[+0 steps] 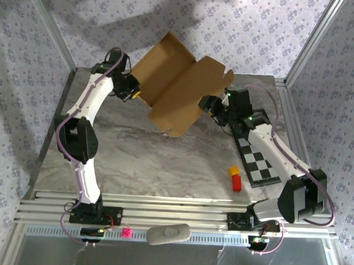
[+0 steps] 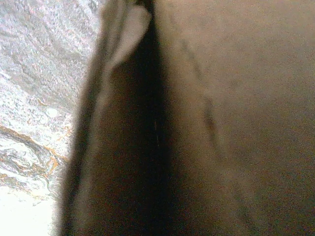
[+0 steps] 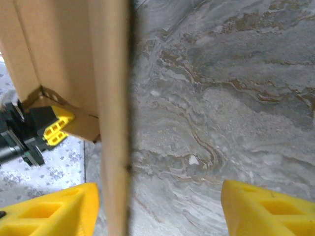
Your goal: Fold the paper box
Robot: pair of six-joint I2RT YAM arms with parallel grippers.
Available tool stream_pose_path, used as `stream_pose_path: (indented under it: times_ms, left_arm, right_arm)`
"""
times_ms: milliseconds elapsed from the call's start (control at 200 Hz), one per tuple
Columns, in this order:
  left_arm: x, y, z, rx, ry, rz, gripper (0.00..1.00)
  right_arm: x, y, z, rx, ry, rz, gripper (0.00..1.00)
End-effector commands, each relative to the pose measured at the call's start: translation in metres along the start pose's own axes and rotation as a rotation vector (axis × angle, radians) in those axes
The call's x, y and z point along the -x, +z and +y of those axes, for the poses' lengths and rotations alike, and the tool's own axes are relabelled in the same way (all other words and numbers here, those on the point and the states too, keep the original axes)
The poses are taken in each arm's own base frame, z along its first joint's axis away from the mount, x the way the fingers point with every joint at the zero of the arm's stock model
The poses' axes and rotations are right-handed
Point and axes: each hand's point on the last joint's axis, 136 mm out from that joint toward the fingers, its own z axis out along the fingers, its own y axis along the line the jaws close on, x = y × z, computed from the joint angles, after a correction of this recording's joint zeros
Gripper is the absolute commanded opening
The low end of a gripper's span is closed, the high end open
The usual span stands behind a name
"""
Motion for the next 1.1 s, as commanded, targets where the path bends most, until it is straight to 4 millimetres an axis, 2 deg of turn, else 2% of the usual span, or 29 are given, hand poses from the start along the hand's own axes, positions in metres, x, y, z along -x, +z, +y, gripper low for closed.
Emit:
stream_pose_path:
  times_ms: [0,235,295,415,455,665,740,880,975,1094]
  left_arm:
    - [0.0,-0.017,-0.013,-0.078,-0.033,-0.012,0.0]
    - [-0.007,-0.012,-0.01,-0.078,-0.05,0.015,0.0]
    - [-0.011,-0.01,-0.009,-0.075,-0.055,0.025,0.0]
    - [-0.021,-0.004,-0.004,-0.056,-0.067,0.049,0.0]
    - [-0.024,-0.002,-0.002,-0.055,-0.075,0.056,0.07]
    - [-0.042,0.007,0.013,-0.047,-0.146,0.104,0.45]
    - [-0.05,0.008,0.016,-0.053,-0.171,0.113,0.54]
    - [-0.059,0.003,0.017,-0.079,-0.232,0.103,0.59]
    - [-0.055,-0.013,0.013,-0.099,-0.242,0.06,0.59]
    - [-0.046,-0.036,0.007,-0.094,-0.172,0.002,0.58]
  right_arm:
    - [0.015,0.004,0.019,0.007,-0.064,-0.043,0.63]
    - [0.011,0.025,0.021,-0.053,-0.09,-0.017,0.45]
    - [0.009,0.03,0.016,-0.111,-0.112,-0.005,0.35]
    - [0.015,0.031,0.009,-0.237,-0.185,0.005,0.07]
    - [0.015,0.03,0.005,-0.284,-0.218,0.019,0.0]
    - [0.014,0.023,0.004,-0.357,-0.365,0.08,0.0]
    - [0.012,0.022,0.002,-0.379,-0.389,0.115,0.0]
    - [0.01,0.018,-0.002,-0.411,-0.424,0.15,0.0]
    - [0.012,0.013,-0.004,-0.428,-0.455,0.191,0.0]
    - [0.011,0.008,-0.009,-0.448,-0.503,0.267,0.0]
